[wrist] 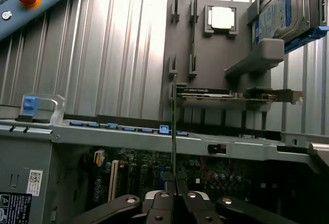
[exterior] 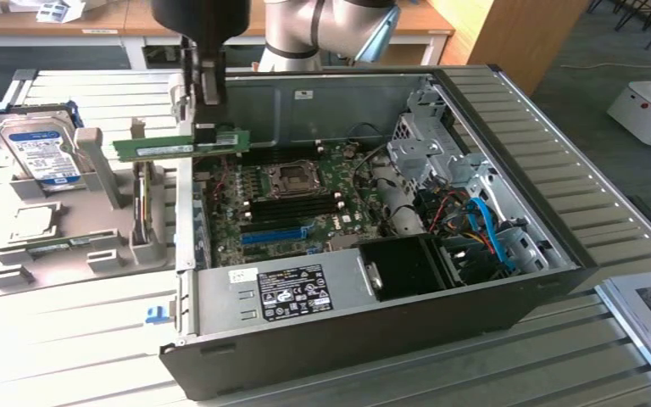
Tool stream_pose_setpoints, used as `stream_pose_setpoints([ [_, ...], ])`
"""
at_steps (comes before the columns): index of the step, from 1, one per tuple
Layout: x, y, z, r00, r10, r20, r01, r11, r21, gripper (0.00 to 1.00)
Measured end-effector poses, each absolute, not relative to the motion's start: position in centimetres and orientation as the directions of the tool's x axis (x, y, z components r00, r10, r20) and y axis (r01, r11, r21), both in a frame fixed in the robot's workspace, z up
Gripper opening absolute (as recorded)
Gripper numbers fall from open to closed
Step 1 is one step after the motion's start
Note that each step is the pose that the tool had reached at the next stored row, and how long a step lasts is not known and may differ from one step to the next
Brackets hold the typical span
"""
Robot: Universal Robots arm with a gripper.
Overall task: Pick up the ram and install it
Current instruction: 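Pick up the ram and move it above insertion slot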
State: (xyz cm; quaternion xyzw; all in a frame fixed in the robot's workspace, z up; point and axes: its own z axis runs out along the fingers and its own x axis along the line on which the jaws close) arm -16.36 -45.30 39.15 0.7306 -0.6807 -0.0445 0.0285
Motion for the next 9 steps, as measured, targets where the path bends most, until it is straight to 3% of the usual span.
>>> stream_pose_setpoints([
  [9, -13.2, -45.3, 39.2, 0.069, -0.997, -0.026, -0.992, -0.072, 0.103, 0.12],
])
